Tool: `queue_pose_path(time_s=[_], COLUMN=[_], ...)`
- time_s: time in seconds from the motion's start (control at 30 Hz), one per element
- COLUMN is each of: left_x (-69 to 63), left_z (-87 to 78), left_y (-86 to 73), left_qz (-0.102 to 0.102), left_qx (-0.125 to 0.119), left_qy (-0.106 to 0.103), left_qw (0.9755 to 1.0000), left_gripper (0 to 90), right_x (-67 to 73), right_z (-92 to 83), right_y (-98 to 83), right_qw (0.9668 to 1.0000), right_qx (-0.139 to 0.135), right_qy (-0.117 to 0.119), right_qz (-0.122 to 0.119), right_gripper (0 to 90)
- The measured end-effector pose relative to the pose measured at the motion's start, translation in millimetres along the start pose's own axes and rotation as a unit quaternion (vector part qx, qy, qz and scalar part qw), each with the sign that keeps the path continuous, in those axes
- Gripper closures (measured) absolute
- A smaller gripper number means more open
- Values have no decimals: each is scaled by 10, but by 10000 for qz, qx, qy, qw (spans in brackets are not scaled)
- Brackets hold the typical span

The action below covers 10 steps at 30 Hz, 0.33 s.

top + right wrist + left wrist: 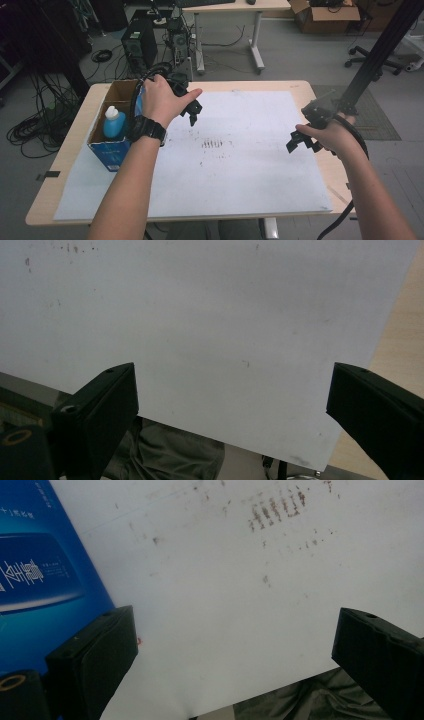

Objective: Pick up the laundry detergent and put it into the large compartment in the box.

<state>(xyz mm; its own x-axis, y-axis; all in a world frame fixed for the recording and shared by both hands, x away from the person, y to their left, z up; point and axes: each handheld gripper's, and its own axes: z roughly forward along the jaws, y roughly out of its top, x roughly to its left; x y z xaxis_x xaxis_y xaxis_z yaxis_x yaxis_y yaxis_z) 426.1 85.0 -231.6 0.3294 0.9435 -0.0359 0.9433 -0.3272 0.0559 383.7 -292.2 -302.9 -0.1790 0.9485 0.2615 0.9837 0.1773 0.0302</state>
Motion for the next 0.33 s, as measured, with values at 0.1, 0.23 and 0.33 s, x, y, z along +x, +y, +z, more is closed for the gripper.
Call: queue_pose_path(time_s=[0.1,0.23,0.33], left_x=[4,8,16], left_z=[5,6,-9], left_y=[-8,-19,-26], left_qz=[7,15,-19], left_qx=[21,34,18], left_qy=[41,40,22], left_qw=[10000,10000,10000], left_gripper=[49,49,48], right_x=[2,10,17], right_z=[-8,-14,-20], right_y=[-5,-9,-10], right_qw=[10000,10000,10000], right_qx=[-19,-9,-18], right_qy=[-2,-1,9], right_qz=[-7,0,-7], right_gripper=[64,64,63])
